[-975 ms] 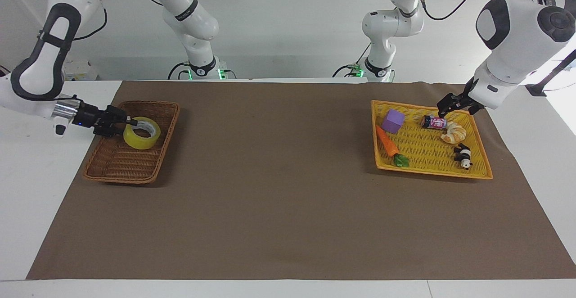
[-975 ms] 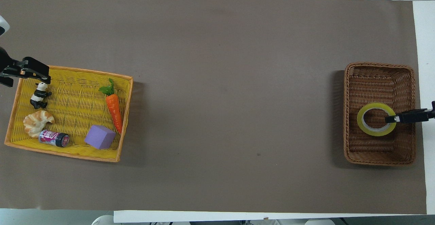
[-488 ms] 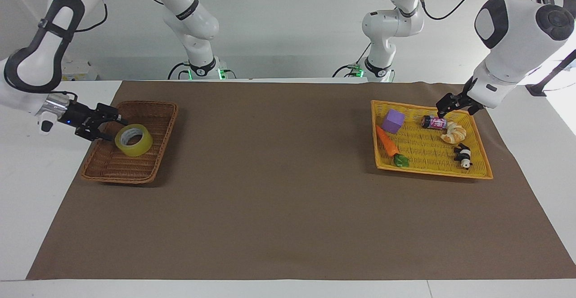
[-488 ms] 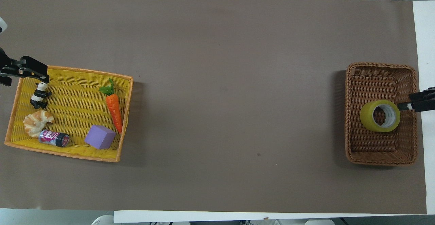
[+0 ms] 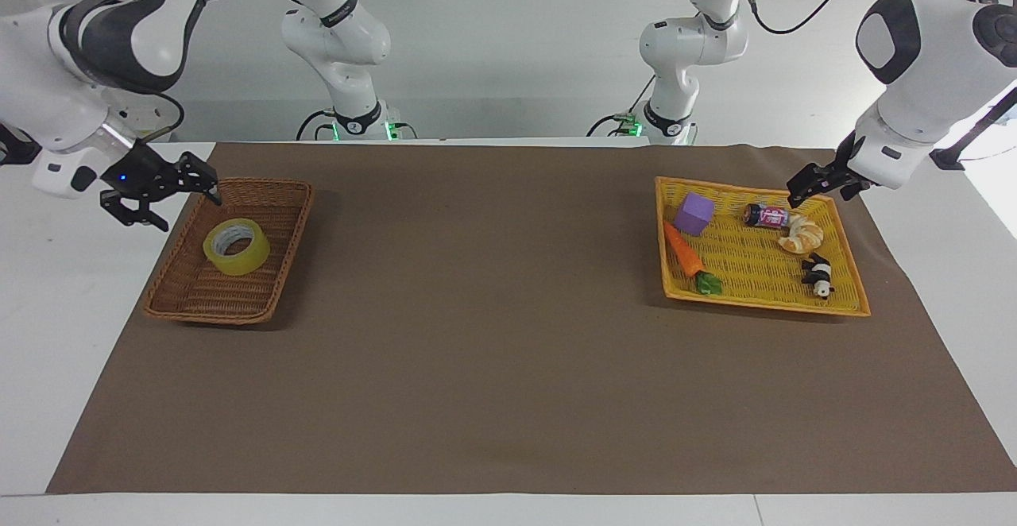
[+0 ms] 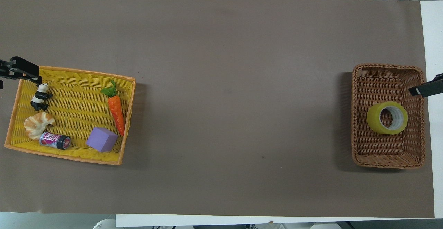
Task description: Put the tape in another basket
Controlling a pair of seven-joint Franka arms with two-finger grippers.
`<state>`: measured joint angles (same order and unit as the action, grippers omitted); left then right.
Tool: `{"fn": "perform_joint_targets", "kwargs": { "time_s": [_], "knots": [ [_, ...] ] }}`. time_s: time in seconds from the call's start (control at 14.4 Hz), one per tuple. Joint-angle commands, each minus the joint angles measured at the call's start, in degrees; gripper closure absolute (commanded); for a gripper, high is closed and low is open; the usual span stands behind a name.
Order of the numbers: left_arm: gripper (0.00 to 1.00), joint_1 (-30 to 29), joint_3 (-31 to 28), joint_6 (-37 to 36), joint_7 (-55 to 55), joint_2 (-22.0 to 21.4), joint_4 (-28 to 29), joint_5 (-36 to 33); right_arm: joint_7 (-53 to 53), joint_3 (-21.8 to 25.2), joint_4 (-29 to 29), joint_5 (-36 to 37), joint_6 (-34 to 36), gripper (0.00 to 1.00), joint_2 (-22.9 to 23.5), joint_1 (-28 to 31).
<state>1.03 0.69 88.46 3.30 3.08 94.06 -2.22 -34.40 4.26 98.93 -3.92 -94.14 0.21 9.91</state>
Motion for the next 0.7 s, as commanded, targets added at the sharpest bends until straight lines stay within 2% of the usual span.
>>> {"fn": "perform_joint_targets", "kwargs": {
  "time_s": [0.0,0.07,0.21,0.35,0.63],
  "knots": [
    [0.0,-0.42,0.28,1.18,-0.66,-1.32,1.47,-0.86,9.31,-0.13,-4.6,2.86,7.44,0.0,-1.45,-0.85],
    [0.0,-0.42,0.28,1.18,-0.66,-1.32,1.47,-0.86,14.31,-0.22,-6.98,2.95,10.79,0.0,-0.84,-0.85],
    [0.0,-0.42,0.28,1.18,-0.66,-1.32,1.47,-0.86,24.0,-0.74,-10.59,3.48,12.75,0.0,0.4,-1.38],
    [0.0,-0.5,0.28,1.18,-0.66,-1.32,1.47,-0.86,24.55,-0.92,-13.06,6.37,13.19,0.0,1.62,-3.75],
    [0.0,-0.5,0.28,1.18,-0.66,-1.32,1.47,-0.86,27.19,-0.74,-13.33,6.64,13.11,0.0,2.51,-6.74]
  ]
}}
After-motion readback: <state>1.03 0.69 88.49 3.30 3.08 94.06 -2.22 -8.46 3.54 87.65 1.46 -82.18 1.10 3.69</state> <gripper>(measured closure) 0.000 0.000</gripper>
